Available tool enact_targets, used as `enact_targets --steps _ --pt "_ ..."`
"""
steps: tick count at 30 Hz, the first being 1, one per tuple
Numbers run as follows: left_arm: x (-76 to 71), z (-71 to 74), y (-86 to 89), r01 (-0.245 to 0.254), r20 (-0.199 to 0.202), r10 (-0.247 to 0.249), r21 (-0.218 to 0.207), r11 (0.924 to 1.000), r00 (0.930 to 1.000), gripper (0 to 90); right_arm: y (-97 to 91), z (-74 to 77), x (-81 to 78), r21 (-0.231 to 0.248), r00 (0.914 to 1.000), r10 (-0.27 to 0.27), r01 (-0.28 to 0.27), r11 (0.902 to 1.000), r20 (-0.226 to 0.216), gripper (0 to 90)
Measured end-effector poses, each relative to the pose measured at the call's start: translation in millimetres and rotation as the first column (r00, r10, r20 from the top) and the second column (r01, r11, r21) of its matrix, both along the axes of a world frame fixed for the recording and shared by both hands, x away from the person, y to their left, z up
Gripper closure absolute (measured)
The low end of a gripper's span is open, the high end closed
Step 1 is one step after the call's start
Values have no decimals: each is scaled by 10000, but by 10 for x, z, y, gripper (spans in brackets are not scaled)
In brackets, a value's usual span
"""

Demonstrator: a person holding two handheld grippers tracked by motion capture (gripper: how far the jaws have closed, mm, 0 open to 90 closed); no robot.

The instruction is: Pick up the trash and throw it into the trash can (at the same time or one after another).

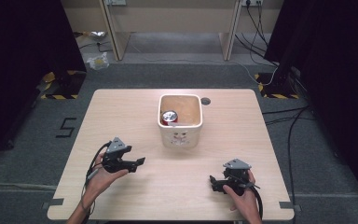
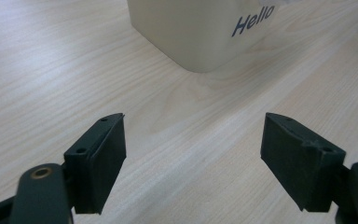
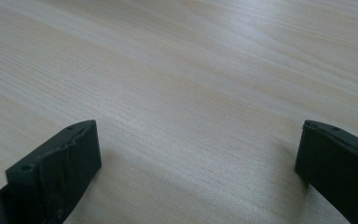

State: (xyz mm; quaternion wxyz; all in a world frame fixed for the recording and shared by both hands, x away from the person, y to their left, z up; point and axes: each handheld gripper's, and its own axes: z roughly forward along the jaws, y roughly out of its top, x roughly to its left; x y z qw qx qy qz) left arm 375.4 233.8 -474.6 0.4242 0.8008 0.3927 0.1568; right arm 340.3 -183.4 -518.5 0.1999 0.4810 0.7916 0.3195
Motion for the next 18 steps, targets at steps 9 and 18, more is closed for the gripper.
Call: enact_targets --steps 9,18 --pt "-48 -122 64 14 -197 -13 49 10000 9998 212 0 0 0 -2 10000 0 0 10000 2 2" --pt "-99 -218 101 -17 -176 18 74 10000 9998 213 0 0 0 0 10000 -2 2 10000 1 2"
